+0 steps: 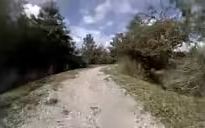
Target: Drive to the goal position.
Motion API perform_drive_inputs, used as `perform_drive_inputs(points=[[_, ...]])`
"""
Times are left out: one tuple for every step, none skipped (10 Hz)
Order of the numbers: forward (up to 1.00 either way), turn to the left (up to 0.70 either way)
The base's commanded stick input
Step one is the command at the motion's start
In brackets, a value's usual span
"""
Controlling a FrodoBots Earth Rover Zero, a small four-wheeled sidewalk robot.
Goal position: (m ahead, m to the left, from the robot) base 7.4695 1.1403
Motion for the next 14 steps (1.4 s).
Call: perform_drive_inputs(points=[[0.85,0.00],[0.85,0.22],[0.85,0.31],[0.85,0.33],[0.85,0.34],[0.85,0.30],[0.85,0.07],[0.85,0.00],[0.85,0.00],[0.85,0.00],[0.85,0.00],[0.85,0.00],[0.85,0.00],[0.85,0.00]])
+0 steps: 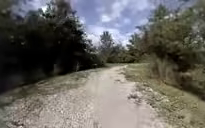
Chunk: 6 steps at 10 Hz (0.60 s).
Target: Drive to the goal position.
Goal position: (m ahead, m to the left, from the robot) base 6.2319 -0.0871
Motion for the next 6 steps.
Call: perform_drive_inputs(points=[[0.85,0.00],[0.85,0.00],[0.85,0.00],[0.85,0.00],[0.85,0.00],[0.85,0.00]])
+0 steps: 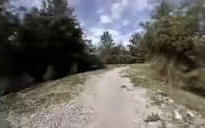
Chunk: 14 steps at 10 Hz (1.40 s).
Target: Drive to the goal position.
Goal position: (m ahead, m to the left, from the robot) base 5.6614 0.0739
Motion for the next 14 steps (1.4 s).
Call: perform_drive_inputs(points=[[0.85,0.00],[0.85,0.00],[0.85,0.00],[0.85,0.00],[0.85,0.00],[0.85,0.00],[0.85,0.00],[0.85,0.00],[0.85,0.00],[0.85,0.00],[0.85,0.00],[0.85,0.00],[0.85,0.00],[0.85,0.00]])
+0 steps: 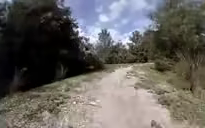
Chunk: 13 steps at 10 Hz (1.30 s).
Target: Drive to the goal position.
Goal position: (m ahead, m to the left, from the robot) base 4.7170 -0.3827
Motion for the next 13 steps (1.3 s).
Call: perform_drive_inputs(points=[[0.85,0.00],[0.85,0.00],[0.85,0.00],[0.85,0.00],[0.85,0.00],[0.85,0.00],[0.85,0.00],[0.85,0.00],[0.85,0.00],[0.85,0.00],[0.85,0.00],[0.85,0.00],[0.85,0.00]])
